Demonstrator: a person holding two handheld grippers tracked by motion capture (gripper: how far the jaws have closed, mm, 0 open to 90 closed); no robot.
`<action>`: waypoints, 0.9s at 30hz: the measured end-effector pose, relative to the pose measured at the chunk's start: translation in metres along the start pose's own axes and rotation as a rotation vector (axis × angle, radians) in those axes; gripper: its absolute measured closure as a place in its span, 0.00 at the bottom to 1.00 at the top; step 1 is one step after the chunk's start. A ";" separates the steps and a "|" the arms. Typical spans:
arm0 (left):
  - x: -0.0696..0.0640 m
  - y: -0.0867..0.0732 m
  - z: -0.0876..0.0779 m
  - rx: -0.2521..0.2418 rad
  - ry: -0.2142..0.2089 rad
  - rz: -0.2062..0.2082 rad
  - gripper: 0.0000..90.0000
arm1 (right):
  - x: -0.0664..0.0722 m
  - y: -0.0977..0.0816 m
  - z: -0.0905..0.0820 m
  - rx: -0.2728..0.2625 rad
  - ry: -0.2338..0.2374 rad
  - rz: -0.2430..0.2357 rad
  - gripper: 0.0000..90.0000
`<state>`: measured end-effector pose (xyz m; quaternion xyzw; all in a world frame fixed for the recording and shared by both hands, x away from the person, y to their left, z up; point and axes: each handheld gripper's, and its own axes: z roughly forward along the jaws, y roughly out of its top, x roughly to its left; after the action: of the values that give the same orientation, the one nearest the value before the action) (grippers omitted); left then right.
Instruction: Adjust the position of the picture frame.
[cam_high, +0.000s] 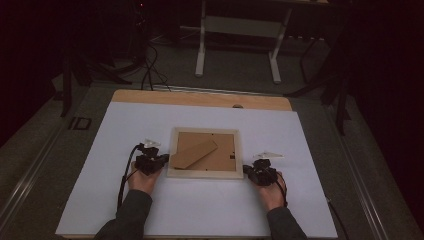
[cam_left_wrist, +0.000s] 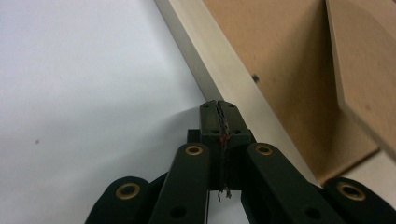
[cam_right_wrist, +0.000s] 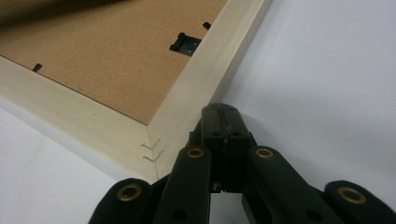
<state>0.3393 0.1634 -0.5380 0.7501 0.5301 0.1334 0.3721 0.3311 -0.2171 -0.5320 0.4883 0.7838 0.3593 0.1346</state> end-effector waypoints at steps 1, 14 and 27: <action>0.000 -0.001 -0.001 -0.002 -0.001 -0.004 1.00 | 0.000 0.000 0.000 0.000 0.002 0.000 1.00; -0.007 -0.005 -0.008 0.022 0.036 0.021 1.00 | 0.002 0.004 0.005 -0.005 -0.008 -0.003 1.00; -0.010 -0.012 -0.014 0.022 0.040 0.025 1.00 | 0.000 0.010 0.010 -0.001 -0.005 0.008 1.00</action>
<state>0.3189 0.1621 -0.5351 0.7579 0.5294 0.1470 0.3516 0.3434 -0.2105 -0.5321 0.4921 0.7813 0.3592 0.1354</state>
